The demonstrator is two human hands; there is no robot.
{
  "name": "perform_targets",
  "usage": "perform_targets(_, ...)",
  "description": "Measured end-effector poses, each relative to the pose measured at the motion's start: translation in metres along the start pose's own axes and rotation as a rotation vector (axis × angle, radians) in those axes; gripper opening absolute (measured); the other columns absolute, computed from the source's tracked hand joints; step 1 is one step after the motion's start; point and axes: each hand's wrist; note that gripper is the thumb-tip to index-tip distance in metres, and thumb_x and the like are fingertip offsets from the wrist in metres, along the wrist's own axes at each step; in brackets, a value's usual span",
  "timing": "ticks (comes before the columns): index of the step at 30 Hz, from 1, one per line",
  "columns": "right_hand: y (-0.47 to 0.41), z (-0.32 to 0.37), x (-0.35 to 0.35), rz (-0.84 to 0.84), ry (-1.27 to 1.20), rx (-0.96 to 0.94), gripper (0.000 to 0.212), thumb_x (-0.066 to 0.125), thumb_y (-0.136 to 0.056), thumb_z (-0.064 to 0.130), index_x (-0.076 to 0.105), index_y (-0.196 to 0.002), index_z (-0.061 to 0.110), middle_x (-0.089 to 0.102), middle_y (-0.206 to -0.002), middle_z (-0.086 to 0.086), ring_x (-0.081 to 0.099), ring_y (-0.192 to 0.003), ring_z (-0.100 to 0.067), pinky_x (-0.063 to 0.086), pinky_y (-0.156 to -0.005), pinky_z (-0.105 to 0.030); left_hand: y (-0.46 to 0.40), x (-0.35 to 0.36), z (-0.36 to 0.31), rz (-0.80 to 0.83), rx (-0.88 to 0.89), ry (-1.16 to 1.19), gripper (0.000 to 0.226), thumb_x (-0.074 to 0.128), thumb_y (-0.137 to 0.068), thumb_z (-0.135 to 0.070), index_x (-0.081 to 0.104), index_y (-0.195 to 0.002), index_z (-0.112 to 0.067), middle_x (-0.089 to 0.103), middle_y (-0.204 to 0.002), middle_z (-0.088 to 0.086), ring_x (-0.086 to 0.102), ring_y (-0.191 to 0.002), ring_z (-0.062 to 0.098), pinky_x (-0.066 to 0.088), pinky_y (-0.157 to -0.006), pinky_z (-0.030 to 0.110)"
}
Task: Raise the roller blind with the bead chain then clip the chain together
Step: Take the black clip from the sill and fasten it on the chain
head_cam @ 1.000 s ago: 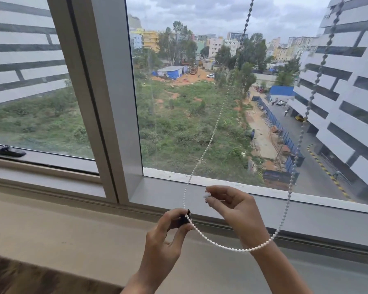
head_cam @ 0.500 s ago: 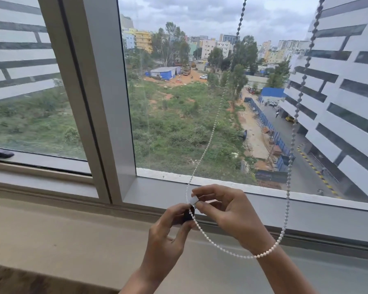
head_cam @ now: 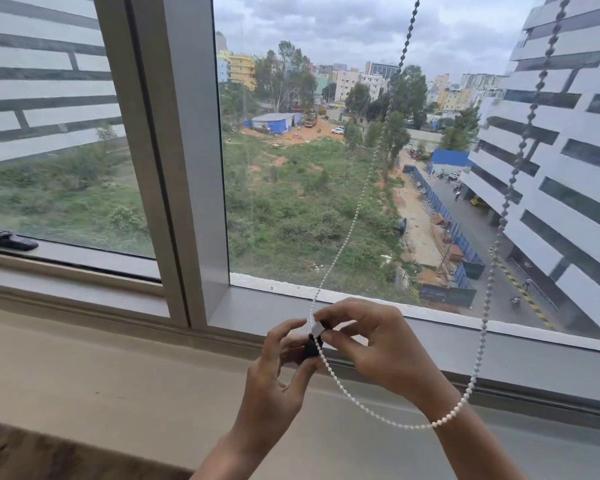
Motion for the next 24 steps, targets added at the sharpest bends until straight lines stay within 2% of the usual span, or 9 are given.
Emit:
perform_targets(5,-0.001,0.01,-0.005,0.064,0.093,-0.085,0.029,0.081,-0.091,-0.005,0.085,-0.111,0.016,0.082,-0.101,0.005,0.079,-0.096,-0.019,0.067,-0.082,-0.039,0.001,-0.002,-0.007,0.006,-0.018,0.009,0.062,0.081,-0.096,-0.015,0.055,-0.149,-0.03,0.083,-0.117,-0.012,0.083,-0.103,0.013,0.06,-0.094,0.018)
perform_targets(10,0.001,0.021,-0.01,0.138,0.139,-0.145,0.024,0.08,-0.093,0.0,0.085,-0.111,0.014,0.083,-0.102,0.004,0.078,-0.094,-0.015,0.065,-0.081,-0.03,0.004,-0.004,-0.013,0.012,-0.016,-0.002,0.061,0.081,-0.096,-0.02,0.054,-0.149,-0.035,0.083,-0.115,-0.014,0.083,-0.102,0.011,0.059,-0.093,0.015)
perform_targets(16,0.001,0.03,-0.013,0.203,0.201,-0.165,0.023,0.081,-0.093,0.001,0.086,-0.112,0.014,0.084,-0.106,0.002,0.078,-0.094,-0.012,0.064,-0.084,-0.034,0.008,-0.006,-0.019,0.002,-0.033,0.023,0.056,0.077,-0.098,-0.047,0.054,-0.149,-0.038,0.083,-0.113,-0.013,0.083,-0.102,0.016,0.059,-0.093,0.018)
perform_targets(24,0.001,0.035,-0.019,0.257,0.233,-0.238,0.025,0.081,-0.091,-0.004,0.086,-0.11,0.012,0.085,-0.106,0.002,0.08,-0.092,-0.011,0.064,-0.083,-0.029,0.012,-0.007,-0.027,0.031,-0.053,0.066,0.059,0.077,-0.099,-0.042,0.053,-0.151,-0.034,0.083,-0.115,-0.009,0.082,-0.103,0.019,0.062,-0.094,0.025)
Point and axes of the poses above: each hand's wrist, its own y-axis away from the middle knuckle, its own x-axis out of the palm, z = x × y
